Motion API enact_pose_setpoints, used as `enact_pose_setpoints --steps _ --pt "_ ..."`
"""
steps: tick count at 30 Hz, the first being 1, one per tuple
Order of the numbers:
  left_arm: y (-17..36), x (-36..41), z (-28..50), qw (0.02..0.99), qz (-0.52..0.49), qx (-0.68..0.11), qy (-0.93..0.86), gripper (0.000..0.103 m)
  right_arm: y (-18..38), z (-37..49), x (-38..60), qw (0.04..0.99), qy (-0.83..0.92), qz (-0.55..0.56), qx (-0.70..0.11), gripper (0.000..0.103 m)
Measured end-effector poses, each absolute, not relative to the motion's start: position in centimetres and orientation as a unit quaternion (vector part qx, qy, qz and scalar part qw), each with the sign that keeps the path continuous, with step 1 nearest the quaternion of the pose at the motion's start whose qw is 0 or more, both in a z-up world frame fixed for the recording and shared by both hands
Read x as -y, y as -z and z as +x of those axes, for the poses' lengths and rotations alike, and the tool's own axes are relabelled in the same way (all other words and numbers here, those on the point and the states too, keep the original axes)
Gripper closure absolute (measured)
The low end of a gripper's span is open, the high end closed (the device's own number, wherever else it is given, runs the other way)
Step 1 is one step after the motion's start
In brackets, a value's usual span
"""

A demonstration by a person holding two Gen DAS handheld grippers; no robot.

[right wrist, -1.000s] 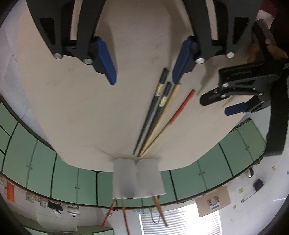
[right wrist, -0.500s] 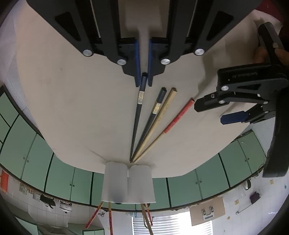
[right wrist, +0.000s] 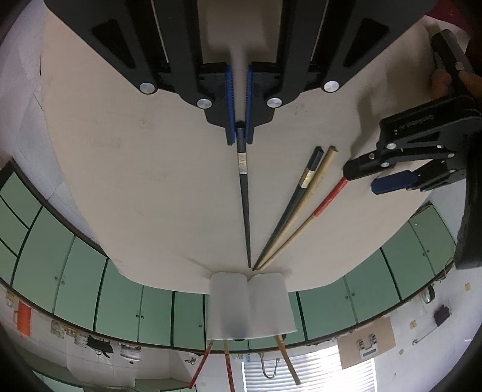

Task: Organize utensils
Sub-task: 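Grasp a black chopstick with the right tool while the left grasps a red-tipped wooden one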

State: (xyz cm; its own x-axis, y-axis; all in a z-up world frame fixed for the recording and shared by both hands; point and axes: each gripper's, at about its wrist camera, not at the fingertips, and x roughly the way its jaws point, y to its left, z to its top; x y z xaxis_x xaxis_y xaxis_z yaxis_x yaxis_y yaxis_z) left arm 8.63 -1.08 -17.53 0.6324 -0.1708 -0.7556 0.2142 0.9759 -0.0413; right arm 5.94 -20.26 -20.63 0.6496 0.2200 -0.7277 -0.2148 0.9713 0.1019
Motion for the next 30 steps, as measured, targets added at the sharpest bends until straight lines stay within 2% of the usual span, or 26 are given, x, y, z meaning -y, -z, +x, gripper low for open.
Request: enact_pose_setpoints --steps 1,9,11,18,30 --pt "17.5 1.1 8.6 0.903 0.027 -0.415 0.106 0.053 20.7 6.0 20.3 0.908 -0.120 0.004 -0.401 0.096" --pt "17.5 1.4 8.3 0.904 0.031 -0.414 0.102 0.057 20.8 6.0 20.4 0.907 -0.123 0.011 -0.402 0.096" --pt "17.5 1.5 8.1 0.905 0.034 -0.412 0.101 0.063 20.8 6.0 20.4 0.907 -0.123 0.011 -0.401 0.096" --pt "17.5 1.9 7.9 0.908 0.044 -0.407 0.092 0.098 20.9 6.0 20.4 0.908 -0.124 0.011 -0.399 0.096" --pt "14.6 1.8 7.0 0.918 0.048 -0.381 0.094 0.098 18.8 5.6 22.0 0.915 -0.130 0.032 -0.381 0.096"
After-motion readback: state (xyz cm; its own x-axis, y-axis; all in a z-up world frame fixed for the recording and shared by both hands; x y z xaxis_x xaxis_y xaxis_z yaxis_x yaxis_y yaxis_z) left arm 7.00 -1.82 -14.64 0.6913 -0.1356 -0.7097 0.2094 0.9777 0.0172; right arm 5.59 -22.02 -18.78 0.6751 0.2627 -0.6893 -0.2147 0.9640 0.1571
